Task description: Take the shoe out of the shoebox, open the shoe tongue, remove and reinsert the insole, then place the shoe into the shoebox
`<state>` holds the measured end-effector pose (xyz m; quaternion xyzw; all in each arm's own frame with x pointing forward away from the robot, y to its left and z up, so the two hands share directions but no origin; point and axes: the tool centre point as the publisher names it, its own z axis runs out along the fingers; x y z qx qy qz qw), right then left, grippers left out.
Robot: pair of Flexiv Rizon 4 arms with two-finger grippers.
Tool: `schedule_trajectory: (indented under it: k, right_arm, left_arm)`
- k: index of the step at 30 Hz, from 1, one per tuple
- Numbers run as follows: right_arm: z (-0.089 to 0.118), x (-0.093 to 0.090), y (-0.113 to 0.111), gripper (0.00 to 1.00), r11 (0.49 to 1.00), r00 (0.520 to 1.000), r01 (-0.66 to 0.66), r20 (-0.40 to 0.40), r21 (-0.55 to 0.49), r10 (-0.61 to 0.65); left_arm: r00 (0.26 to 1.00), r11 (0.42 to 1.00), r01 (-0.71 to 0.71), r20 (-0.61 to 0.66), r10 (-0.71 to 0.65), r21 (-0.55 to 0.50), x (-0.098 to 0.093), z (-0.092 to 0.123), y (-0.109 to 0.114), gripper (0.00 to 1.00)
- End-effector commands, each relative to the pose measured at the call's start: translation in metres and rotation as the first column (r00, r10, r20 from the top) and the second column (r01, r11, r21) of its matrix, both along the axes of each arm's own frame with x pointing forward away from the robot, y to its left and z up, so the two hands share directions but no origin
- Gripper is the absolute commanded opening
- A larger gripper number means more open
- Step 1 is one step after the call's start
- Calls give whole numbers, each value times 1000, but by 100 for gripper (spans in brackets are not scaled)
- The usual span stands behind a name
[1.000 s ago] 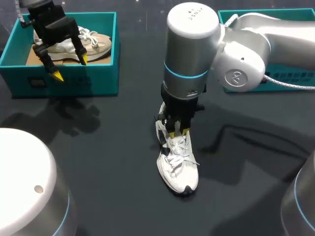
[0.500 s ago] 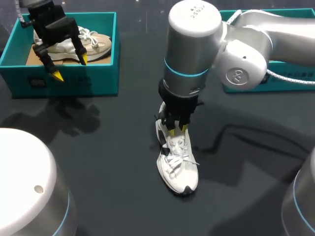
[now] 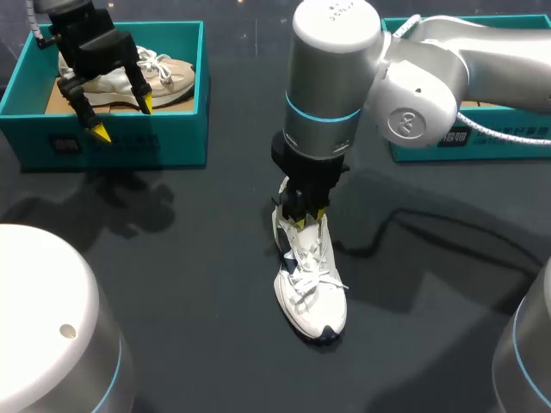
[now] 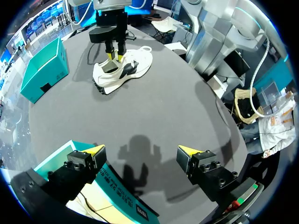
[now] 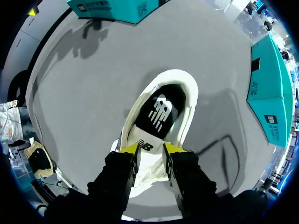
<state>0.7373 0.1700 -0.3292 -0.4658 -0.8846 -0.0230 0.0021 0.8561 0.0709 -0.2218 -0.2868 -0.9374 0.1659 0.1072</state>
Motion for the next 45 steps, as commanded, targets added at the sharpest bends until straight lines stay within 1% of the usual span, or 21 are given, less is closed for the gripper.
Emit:
schedule_trajectory:
  k: [1, 2, 3, 4, 6, 7, 9, 10, 11, 12, 14, 15, 25, 27, 28, 29, 30, 33, 37, 41, 45]
  right_arm:
    - [43, -7, -5, 33, 984, 985, -160, 59, -77, 164]
    - [47, -7, -6, 34, 968, 969, -235, 62, -86, 241]
    - [51, -6, -7, 35, 942, 943, -323, 61, -90, 328]
    - [54, -4, -9, 36, 920, 920, -380, 64, -95, 386]
    - [57, 1, -12, 40, 860, 867, -490, 24, -144, 498]
    - [58, 5, -13, 44, 832, 838, -537, 29, -136, 546]
    - [62, 12, -17, 48, 767, 767, -632, 54, -112, 640]
    - [64, 14, -18, 55, 722, 719, -685, 70, -100, 692]
    - [67, 16, -19, 85, 676, 669, -732, 94, -87, 737]
    - [69, 18, -20, 100, 628, 620, -774, 111, -78, 777]
    - [71, 22, -20, 100, 498, 489, -866, 122, -56, 864]
    - [72, 22, -20, 100, 431, 426, -901, 94, -48, 900]
    - [72, 22, -20, 100, 431, 426, -901, 94, -48, 900]
    - [68, 29, -9, 100, 392, 390, -917, 42, -72, 920]
    - [67, 31, -6, 100, 368, 365, -926, 49, -87, 930]
    - [66, 35, -2, 100, 357, 354, -929, 47, -94, 934]
    - [64, 38, 2, 100, 346, 346, -933, 23, -100, 938]
    - [59, 47, 8, 100, 312, 310, -945, 36, -99, 950]
    - [53, 54, 12, 100, 308, 306, -946, 37, -101, 951]
    - [48, 60, 18, 100, 316, 317, -941, 15, -119, 948]
    - [41, 66, 20, 100, 300, 300, -945, 22, -133, 954]
  left_arm:
    - [1000, 1000, 1, 1, -1, 1, 0, 0, 1, 100]
    - [1000, 1000, 1, 1, -1, 1, 0, 0, 1, 100]
    - [1000, 1000, 1, 1, -1, 1, 0, 0, 1, 100]
    - [1000, 1000, 1, 1, -1, 1, 0, 0, 1, 100]
    - [1000, 1000, 1, 1, -1, 1, 0, 0, 1, 100]
    - [1000, 1000, 1, 1, -1, 1, 0, 0, 1, 100]
    - [1000, 1000, 1, 1, -1, 1, 0, 0, 1, 100]
    - [1000, 1000, 1, 1, -1, 1, 0, 0, 1, 100]
    - [1000, 1000, 1, 1, -1, 1, 0, 0, 1, 100]
    - [1000, 1000, 1, 1, -1, 1, 0, 0, 1, 100]
    - [1000, 1000, 1, 1, -1, 1, 0, 0, 1, 100]
    - [1000, 1000, 1, 1, -1, 1, 0, 0, 1, 100]
    - [1000, 1000, 1, 1, -1, 1, 0, 0, 1, 100]
    - [1000, 1000, 1, 1, -1, 1, 0, 0, 1, 100]
    - [1000, 1000, 1, 1, -1, 1, 0, 0, 1, 100]
    - [1000, 1000, 1, 1, -1, 1, 0, 0, 1, 100]
    - [1000, 1000, 1, 1, -1, 1, 0, 0, 1, 100]
    - [1000, 1000, 1, 1, -1, 1, 0, 0, 1, 100]
    - [1000, 1000, 1, 1, -1, 1, 0, 0, 1, 100]
    - [1000, 1000, 1, 1, -1, 1, 0, 0, 1, 100]
    - [1000, 1000, 1, 1, -1, 1, 0, 0, 1, 100]
